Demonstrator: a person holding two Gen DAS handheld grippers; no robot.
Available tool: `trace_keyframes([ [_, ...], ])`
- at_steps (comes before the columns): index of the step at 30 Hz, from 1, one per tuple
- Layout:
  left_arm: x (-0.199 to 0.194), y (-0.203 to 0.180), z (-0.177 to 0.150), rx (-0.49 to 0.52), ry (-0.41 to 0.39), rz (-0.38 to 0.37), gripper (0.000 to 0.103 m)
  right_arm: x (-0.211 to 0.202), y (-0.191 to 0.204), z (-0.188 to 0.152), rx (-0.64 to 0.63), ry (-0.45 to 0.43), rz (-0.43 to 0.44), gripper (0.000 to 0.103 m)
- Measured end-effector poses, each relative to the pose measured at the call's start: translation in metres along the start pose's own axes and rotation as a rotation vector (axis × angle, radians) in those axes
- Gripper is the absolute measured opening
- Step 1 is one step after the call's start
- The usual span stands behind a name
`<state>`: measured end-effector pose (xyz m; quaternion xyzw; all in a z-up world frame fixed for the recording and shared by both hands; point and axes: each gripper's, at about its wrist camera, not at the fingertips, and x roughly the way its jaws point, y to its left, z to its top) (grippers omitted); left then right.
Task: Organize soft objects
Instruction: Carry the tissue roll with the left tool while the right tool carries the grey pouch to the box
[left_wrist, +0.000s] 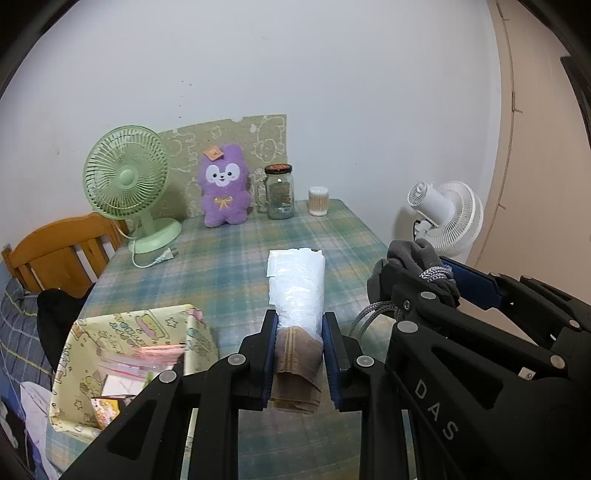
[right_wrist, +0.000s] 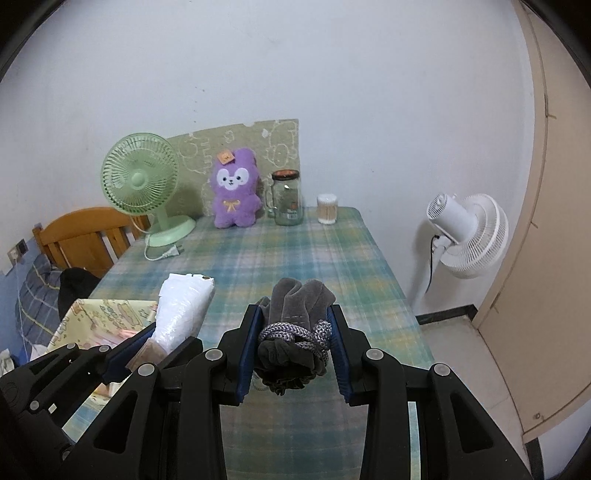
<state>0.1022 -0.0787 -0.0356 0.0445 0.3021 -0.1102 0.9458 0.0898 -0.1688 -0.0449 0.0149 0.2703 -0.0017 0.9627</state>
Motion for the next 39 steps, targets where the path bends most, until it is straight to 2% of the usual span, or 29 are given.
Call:
trace_keyframes([
  [25,-0.015,0.09,-0.009,-0.028,-0.039,0.044,0.023,0.013,0.096,0.005,-0.041,-0.012,0.093,0.039],
  [39,-0.001,0.139,-0.024,-0.082,0.005,0.074,0.023,0.039,0.142,-0.002,-0.068,0.025,0.156,0.039],
])
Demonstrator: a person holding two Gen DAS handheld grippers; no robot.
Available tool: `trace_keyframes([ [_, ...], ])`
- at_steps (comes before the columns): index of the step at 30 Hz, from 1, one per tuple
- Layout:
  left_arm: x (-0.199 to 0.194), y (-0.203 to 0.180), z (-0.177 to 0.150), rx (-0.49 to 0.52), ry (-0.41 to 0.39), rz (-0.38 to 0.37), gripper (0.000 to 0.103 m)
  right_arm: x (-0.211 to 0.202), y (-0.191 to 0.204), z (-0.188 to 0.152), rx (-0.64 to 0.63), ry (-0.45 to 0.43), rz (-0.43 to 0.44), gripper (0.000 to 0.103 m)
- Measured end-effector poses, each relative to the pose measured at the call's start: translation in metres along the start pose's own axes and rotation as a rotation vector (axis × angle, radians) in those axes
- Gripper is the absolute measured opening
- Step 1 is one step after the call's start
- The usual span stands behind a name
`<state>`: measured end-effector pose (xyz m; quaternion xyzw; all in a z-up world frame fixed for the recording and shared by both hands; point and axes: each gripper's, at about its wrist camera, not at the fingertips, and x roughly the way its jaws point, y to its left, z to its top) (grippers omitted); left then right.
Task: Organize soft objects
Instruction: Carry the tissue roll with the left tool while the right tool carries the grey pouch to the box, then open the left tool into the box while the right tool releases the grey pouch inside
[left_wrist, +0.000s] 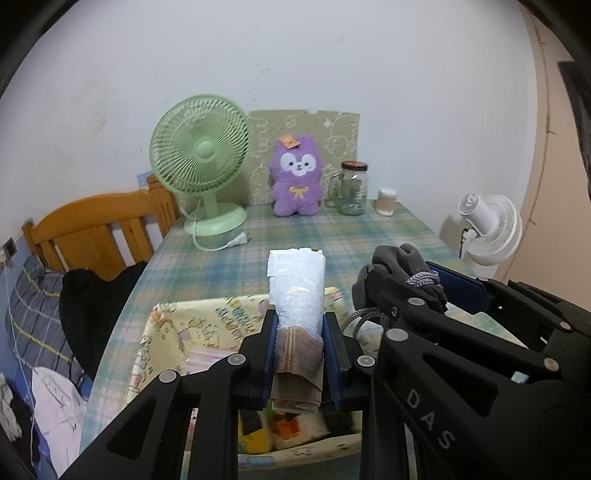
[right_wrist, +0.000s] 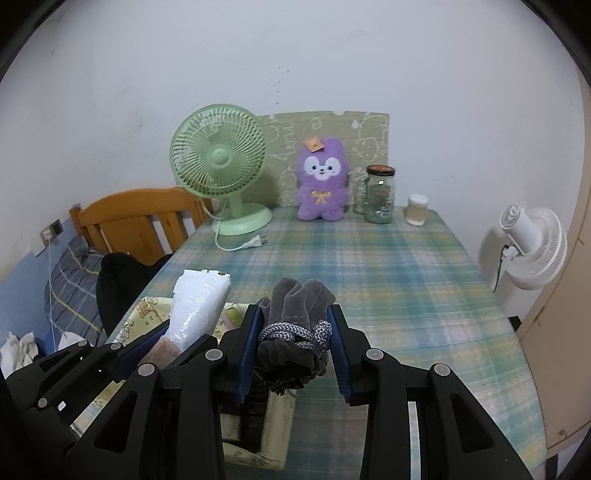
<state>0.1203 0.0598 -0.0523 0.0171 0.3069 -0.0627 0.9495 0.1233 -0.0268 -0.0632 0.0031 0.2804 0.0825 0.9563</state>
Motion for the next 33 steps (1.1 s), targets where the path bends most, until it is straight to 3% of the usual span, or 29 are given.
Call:
trace_keyframes([
  [18,0.035,0.045,-0.022,-0.064,0.097,0.085,0.025,0.039,0.034,-0.018,-0.025,0.088,0.088,0.039],
  [24,0.04,0.056,-0.031,-0.087,0.122,0.136,0.041,0.052,0.043,-0.024,-0.044,0.124,0.104,0.039],
  [26,0.039,0.06,-0.033,-0.099,0.126,0.146,0.054,0.053,0.047,-0.024,-0.047,0.128,0.126,0.039],
  [33,0.04,0.064,-0.04,-0.097,0.162,0.13,0.065,0.059,0.053,-0.03,-0.05,0.155,0.169,0.039],
])
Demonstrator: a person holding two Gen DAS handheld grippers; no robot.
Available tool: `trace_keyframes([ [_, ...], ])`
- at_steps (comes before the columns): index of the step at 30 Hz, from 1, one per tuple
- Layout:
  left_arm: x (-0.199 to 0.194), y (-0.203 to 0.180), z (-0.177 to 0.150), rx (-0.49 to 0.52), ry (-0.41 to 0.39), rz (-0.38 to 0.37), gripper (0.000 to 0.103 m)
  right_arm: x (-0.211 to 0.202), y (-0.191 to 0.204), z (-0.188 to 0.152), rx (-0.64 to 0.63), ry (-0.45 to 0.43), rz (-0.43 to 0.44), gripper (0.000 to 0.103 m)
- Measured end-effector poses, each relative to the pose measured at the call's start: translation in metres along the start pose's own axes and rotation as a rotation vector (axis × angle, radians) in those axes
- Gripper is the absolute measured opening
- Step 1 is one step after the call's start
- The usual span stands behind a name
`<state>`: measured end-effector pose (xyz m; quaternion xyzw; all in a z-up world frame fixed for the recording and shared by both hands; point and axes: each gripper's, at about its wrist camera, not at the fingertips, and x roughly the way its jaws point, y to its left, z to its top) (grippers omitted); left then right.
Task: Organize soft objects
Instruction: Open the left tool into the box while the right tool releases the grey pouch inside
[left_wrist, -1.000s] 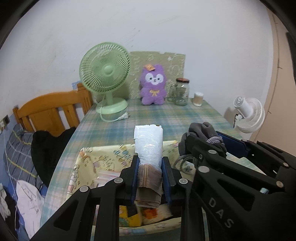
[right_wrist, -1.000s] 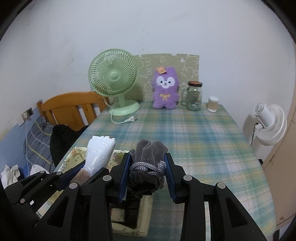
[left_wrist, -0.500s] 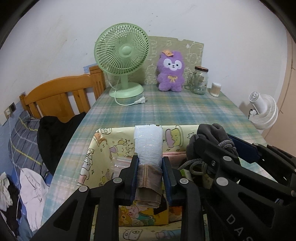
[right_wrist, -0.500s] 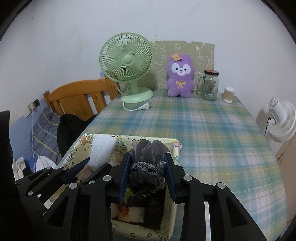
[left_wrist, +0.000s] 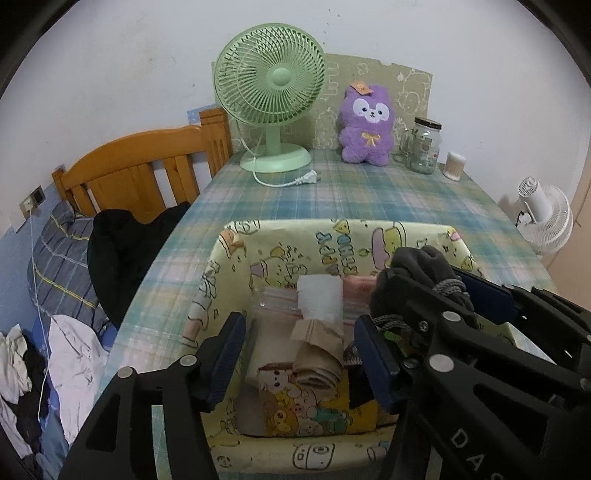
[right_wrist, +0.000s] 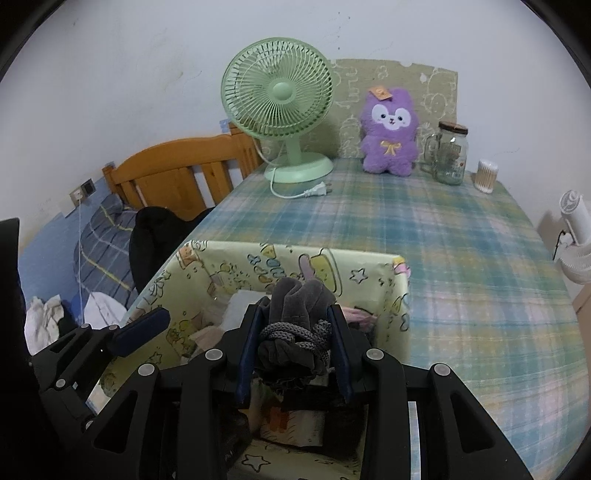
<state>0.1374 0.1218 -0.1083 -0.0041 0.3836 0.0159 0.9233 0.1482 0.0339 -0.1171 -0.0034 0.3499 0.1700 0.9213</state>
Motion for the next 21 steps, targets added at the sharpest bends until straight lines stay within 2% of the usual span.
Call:
trace_keyframes([
  [7,-0.004,0.001,-0.007,-0.005,0.006,0.002,0.08,0.003,0.001,-0.006,-0.001,-0.01,0.032,0.044],
  [9,-0.006,0.002,-0.008,-0.011,0.006,-0.005,0.081,0.004,0.003,-0.006,-0.007,-0.004,0.04,0.054],
  [11,-0.008,0.0,-0.008,-0.01,-0.002,-0.006,0.085,0.003,0.003,-0.006,0.0,-0.004,0.035,0.073],
  [13,-0.011,-0.002,-0.008,-0.009,-0.01,-0.012,0.086,0.001,0.001,-0.006,0.011,-0.007,0.021,0.081],
  [17,-0.016,-0.006,-0.009,-0.001,-0.024,-0.029,0.086,-0.007,-0.001,-0.007,0.019,-0.013,-0.015,0.089],
  [21,-0.023,-0.011,-0.008,0.012,-0.038,-0.036,0.091,-0.016,-0.005,-0.009,0.026,-0.028,-0.034,0.092],
])
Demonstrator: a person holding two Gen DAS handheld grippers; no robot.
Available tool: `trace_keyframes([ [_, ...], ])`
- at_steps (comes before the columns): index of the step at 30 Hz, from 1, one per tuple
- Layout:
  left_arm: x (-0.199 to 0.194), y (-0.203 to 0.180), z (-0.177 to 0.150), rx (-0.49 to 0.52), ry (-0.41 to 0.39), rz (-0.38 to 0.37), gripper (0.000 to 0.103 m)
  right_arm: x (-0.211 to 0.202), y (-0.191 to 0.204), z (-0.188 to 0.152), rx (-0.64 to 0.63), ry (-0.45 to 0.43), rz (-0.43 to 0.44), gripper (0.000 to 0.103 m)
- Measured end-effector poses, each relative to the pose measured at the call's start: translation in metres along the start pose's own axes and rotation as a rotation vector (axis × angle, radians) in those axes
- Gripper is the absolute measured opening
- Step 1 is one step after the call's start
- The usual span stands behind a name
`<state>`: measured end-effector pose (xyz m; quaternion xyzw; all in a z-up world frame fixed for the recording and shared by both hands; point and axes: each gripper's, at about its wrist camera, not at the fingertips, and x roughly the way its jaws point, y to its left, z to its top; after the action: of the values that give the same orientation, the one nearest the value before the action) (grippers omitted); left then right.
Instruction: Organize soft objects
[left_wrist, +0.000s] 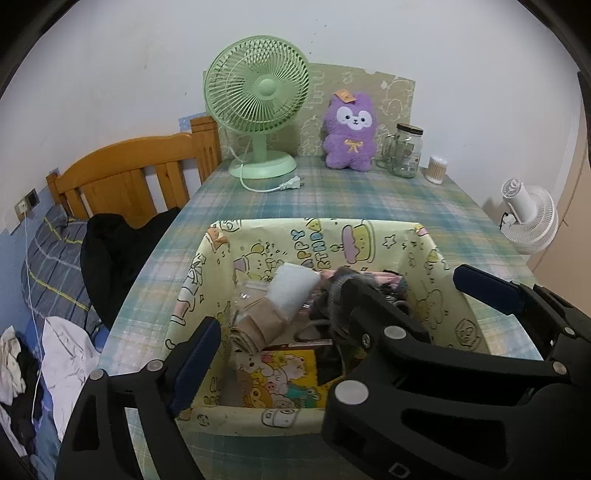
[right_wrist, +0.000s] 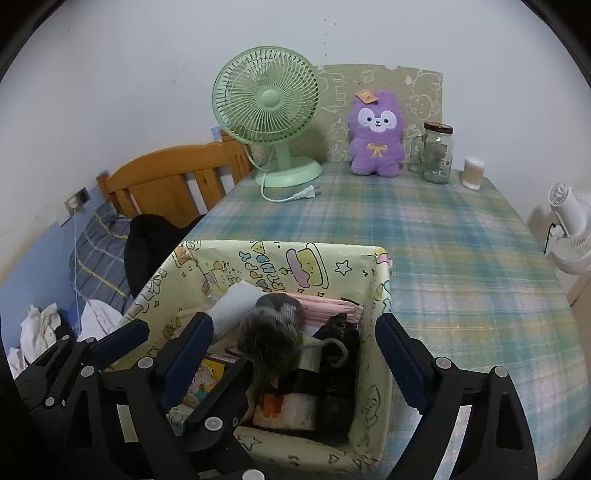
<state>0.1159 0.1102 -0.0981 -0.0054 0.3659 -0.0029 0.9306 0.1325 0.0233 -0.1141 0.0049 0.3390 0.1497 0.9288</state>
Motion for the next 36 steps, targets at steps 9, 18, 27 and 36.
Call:
trace_keyframes([
  [9,-0.015,-0.014,0.0,0.002,-0.032,0.004,0.099,-0.021,-0.008,-0.001,0.001,-0.027,-0.039,0.098],
  [18,-0.032,-0.032,0.007,0.01,-0.078,0.005,0.101,-0.046,-0.021,0.005,-0.003,-0.072,-0.07,0.098],
  [27,-0.048,-0.05,0.02,-0.004,-0.115,-0.012,0.102,-0.079,-0.047,0.015,0.028,-0.14,-0.124,0.098],
  [36,-0.073,-0.079,0.03,0.035,-0.194,-0.015,0.103,-0.115,-0.08,0.02,0.062,-0.195,-0.157,0.098],
])
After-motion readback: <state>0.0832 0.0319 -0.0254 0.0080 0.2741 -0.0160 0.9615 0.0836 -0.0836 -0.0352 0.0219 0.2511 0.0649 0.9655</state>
